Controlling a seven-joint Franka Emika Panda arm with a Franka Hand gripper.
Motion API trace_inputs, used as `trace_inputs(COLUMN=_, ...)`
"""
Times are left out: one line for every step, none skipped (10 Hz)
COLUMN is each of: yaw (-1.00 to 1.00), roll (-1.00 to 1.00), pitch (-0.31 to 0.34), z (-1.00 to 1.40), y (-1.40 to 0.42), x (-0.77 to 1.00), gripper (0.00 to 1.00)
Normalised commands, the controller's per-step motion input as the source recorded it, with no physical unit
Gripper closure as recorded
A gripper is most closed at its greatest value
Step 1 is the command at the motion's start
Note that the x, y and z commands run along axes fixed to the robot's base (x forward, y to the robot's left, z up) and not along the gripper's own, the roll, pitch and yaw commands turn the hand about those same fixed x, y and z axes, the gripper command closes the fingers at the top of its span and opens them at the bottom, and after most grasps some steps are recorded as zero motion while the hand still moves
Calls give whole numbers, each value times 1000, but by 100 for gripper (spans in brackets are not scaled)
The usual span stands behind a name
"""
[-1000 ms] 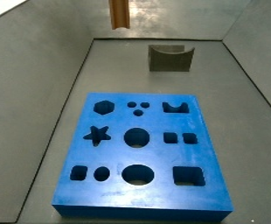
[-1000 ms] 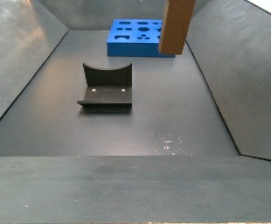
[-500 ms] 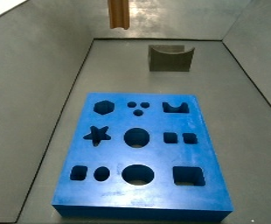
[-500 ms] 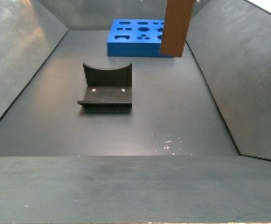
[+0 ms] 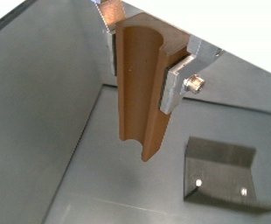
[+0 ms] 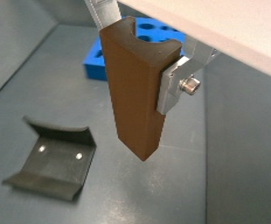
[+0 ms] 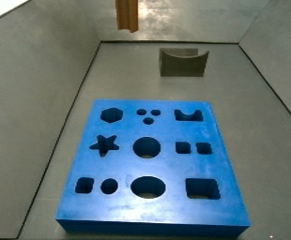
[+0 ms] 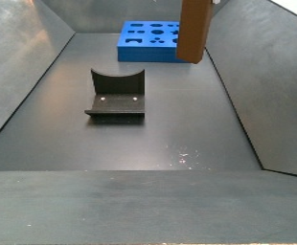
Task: Pick up the arch object. Move up. Rotate the arch object. Move to above the board. Insert the arch object.
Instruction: Rotate the arch object.
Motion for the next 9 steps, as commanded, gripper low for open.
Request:
trace_inputs(yaw=-1000, roll=-49, pitch=180, z=18, y=13, x=40, gripper=100)
trace_inputs(yaw=-659, roll=-48, pitch=154, z=10, y=13, x=48, gripper=100)
trace_inputs(yaw=-426, roll=-46, pitch=135, z=8, y=13, x=55, gripper=100)
trace_inputs(yaw=-216, roll=-45, pitch=120, z=10, y=12, x=58, gripper=100)
trace_inputs(yaw=-1000, roll=-7, pitch=16, z=0, y=-59, x=26, gripper=100)
trace_inputs(yaw=-1000, roll=-7, pitch=16, z=1, y=-53, x=20, gripper=100)
trace_inputs(yaw=-1000, roll=-8, pitch=16, z=1, y=-33, x=18, gripper=100)
trace_inputs(yaw=-1000, roll=-8, pitch=17, z=0, y=-15, x=16, gripper=100)
trace_inputs(yaw=-1000, roll=-8, pitch=18, z=0, y=-8, x=15, gripper=100)
